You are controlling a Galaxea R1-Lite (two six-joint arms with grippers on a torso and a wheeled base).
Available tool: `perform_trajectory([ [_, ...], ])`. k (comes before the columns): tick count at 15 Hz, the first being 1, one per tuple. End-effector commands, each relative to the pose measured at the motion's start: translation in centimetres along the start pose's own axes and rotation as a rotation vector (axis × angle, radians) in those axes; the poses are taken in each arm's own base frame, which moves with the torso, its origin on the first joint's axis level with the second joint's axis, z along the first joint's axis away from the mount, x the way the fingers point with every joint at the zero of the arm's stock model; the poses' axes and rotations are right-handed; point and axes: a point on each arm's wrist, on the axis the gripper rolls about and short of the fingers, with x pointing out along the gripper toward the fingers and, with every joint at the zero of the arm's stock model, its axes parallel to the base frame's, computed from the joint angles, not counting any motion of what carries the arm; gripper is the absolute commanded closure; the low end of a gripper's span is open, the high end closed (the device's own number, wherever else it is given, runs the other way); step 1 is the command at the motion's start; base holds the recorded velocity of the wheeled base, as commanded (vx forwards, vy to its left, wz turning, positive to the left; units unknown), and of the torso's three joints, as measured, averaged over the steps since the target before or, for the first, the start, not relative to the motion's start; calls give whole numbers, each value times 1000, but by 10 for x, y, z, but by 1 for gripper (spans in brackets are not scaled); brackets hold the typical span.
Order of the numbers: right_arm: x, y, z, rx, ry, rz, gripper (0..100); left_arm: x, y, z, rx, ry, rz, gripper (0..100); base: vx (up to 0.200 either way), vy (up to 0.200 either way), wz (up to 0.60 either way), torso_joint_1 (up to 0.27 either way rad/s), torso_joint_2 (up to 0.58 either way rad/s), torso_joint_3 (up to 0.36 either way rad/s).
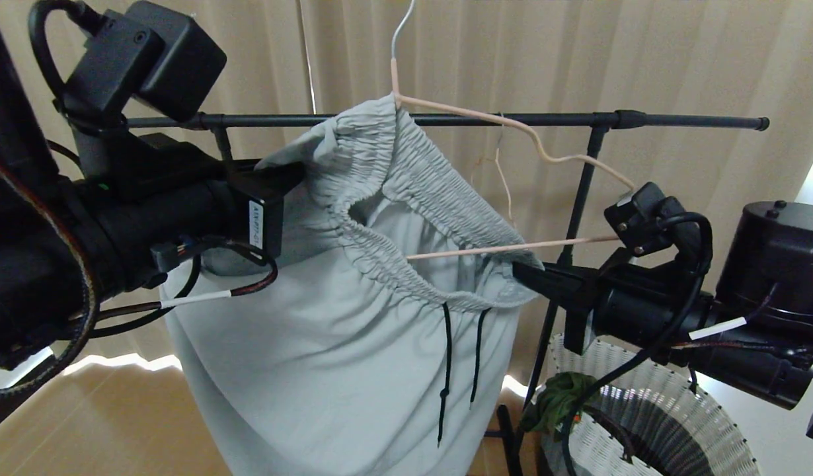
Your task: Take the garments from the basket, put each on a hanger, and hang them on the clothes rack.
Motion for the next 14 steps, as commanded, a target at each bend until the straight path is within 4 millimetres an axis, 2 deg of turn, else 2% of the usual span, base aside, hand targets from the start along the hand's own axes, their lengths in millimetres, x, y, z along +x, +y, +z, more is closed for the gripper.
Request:
perform_trajectory([
  [1, -4, -13, 6, 2, -27, -51, 100, -6, 2, -3, 20, 3, 6, 100, 0, 0, 0, 0, 0, 0],
  [3, -5, -29, 12, -17, -47, -113, 100, -7, 1, -10, 66, 26, 4, 100, 0, 0, 0, 0, 0, 0],
  [7, -8, -40, 14, -13, -60, -153, 100, -5, 4, -22, 121, 74, 20, 100, 0, 0, 0, 0, 0, 0],
  [10, -11, -40, 12, -6, -54, -166, 100, -3, 14, -35, 175, 127, 65, 100, 0, 0, 0, 0, 0, 0],
  [14, -11, -43, 14, -3, -62, -179, 100, -6, 18, -39, 180, 138, 81, 100, 0, 0, 0, 0, 0, 0],
])
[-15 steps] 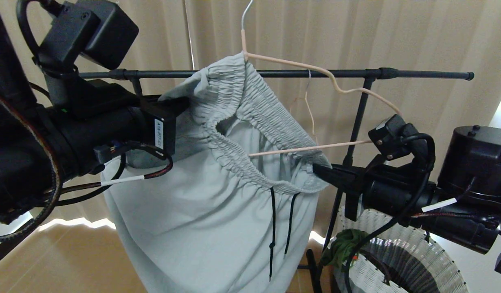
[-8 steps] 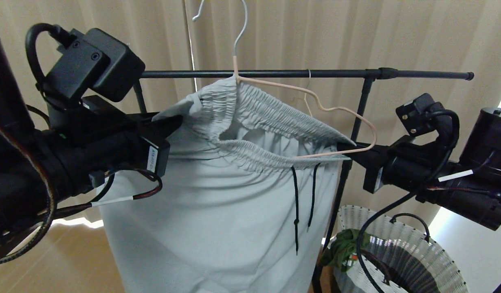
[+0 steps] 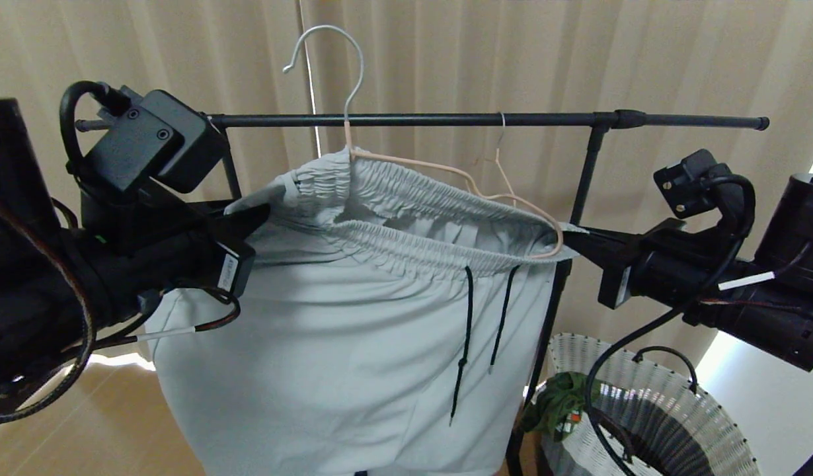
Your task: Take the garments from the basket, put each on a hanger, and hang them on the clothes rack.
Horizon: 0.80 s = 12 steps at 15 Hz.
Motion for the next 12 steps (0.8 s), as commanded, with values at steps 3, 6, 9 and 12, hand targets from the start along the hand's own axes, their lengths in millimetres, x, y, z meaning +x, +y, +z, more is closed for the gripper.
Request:
perform_trajectory([
  [3, 0, -1, 11, -7, -35, -3, 100, 1, -1, -10, 25, 37, 5, 100, 0, 0, 0, 0, 0, 0],
  [6, 3, -6, 21, -7, -49, -19, 100, 4, 7, -15, 60, 65, 44, 100, 0, 0, 0, 0, 0, 0],
  [9, 0, 2, 32, -5, -7, 16, 100, 4, 4, -23, 127, 93, 30, 100, 0, 0, 0, 0, 0, 0],
  [12, 1, 24, 40, -11, 53, 109, 100, 15, -4, -31, 195, 132, -2, 100, 0, 0, 0, 0, 0, 0],
])
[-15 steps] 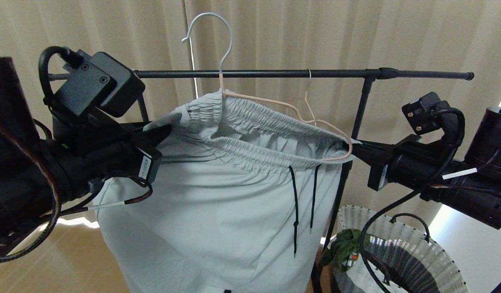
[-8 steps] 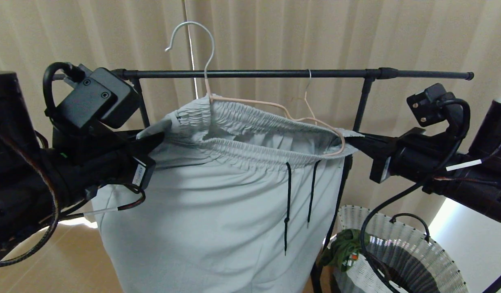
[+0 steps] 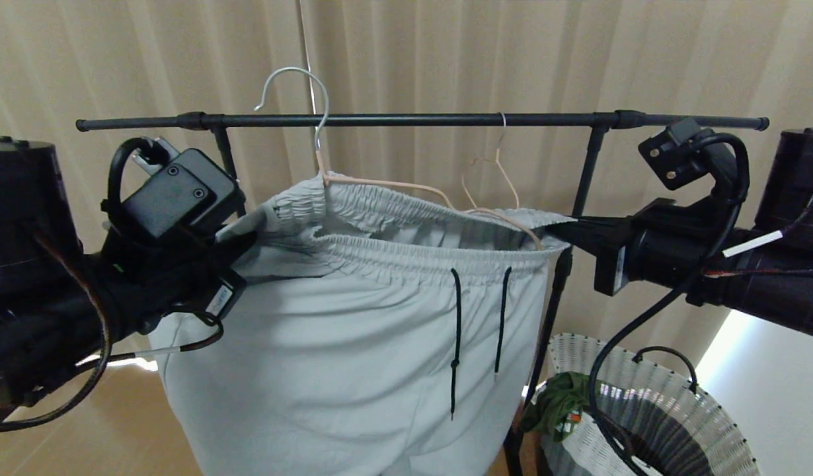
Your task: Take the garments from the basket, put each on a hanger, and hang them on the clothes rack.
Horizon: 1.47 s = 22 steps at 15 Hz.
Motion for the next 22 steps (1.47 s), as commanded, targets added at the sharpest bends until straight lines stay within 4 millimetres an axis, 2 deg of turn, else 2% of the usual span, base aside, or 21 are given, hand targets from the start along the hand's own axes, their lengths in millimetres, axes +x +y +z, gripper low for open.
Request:
perform_trajectory([
  [1, 1, 13, 11, -10, -12, 59, 100, 11, -10, -3, 24, 24, -37, 100, 0, 0, 0, 0, 0, 0],
  [2, 3, 17, 12, -12, -6, 73, 100, 12, -12, -1, 34, 12, -45, 100, 0, 0, 0, 0, 0, 0],
  [4, 27, 30, 14, -19, 33, 124, 100, 28, -19, 8, 42, -56, -23, 100, 0, 0, 0, 0, 0, 0],
  [6, 40, 39, 8, -24, 59, 152, 100, 40, -24, 11, 28, -101, 2, 100, 0, 0, 0, 0, 0, 0],
  [9, 51, 46, 0, -28, 83, 166, 100, 40, -26, 12, 27, -107, -3, 100, 0, 0, 0, 0, 0, 0],
  [12, 49, 40, 1, -24, 83, 140, 100, 42, -19, 9, 14, -89, 31, 100, 0, 0, 0, 0, 0, 0],
  [14, 38, 17, 8, -15, 60, 58, 100, 45, -7, 0, 5, -28, 107, 100, 0, 0, 0, 0, 0, 0],
  [17, 25, 8, 12, -9, 45, 26, 100, 40, 2, -3, -18, 20, 195, 100, 0, 0, 0, 0, 0, 0],
  [19, 18, 14, 6, -15, 73, 47, 100, 38, 5, 1, -51, 18, 220, 100, 0, 0, 0, 0, 0, 0],
  [22, 23, 33, 2, -29, 90, 112, 100, 40, 9, 12, -151, -24, 231, 100, 0, 0, 0, 0, 0, 0],
])
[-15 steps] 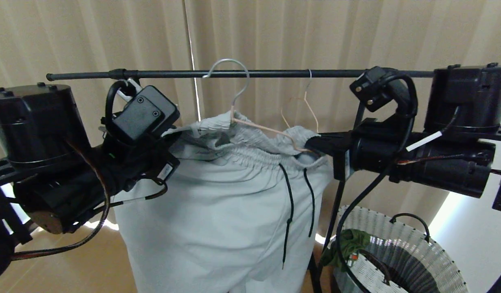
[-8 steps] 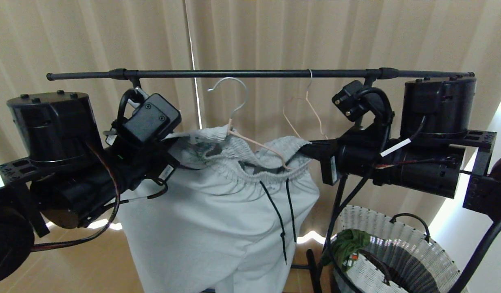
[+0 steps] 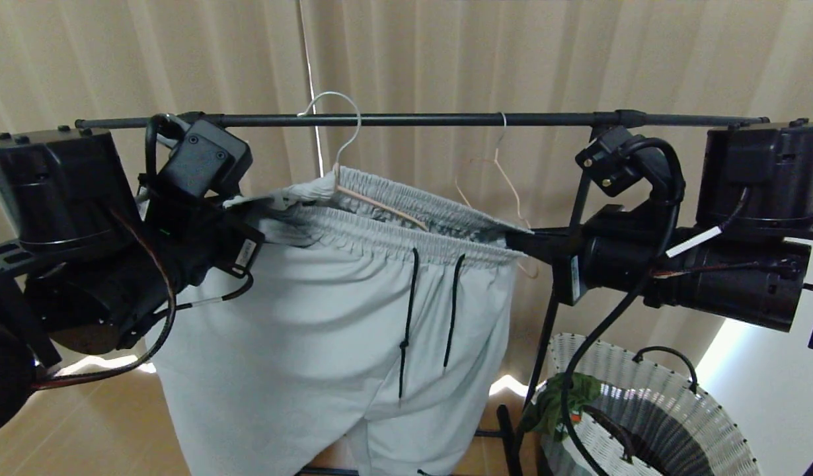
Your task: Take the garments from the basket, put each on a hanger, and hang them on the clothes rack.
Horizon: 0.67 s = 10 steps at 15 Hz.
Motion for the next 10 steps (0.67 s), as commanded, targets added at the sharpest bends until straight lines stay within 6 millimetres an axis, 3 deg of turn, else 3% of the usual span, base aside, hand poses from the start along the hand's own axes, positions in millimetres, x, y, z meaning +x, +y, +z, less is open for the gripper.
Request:
perform_trajectory([
  [1, 3, 9, -2, -8, 9, 31, 100, 0, 3, 7, -31, -23, 9, 100, 0, 0, 0, 0, 0, 0],
  [2, 5, 12, -3, -11, 14, 43, 0, 1, 4, 9, -50, -25, 10, 100, 0, 0, 0, 0, 0, 0],
  [6, 3, 29, -1, -30, -7, 96, 0, 0, 0, 13, -110, -38, -5, 100, 0, 0, 0, 0, 0, 0],
  [9, 4, 25, 5, -167, -75, 80, 0, 4, -4, 11, -126, -28, -15, 100, 0, 0, 0, 0, 0, 0],
  [10, 11, 11, 11, -277, -149, 17, 0, 5, -11, 12, -150, -26, -37, 100, 0, 0, 0, 0, 0, 0],
])
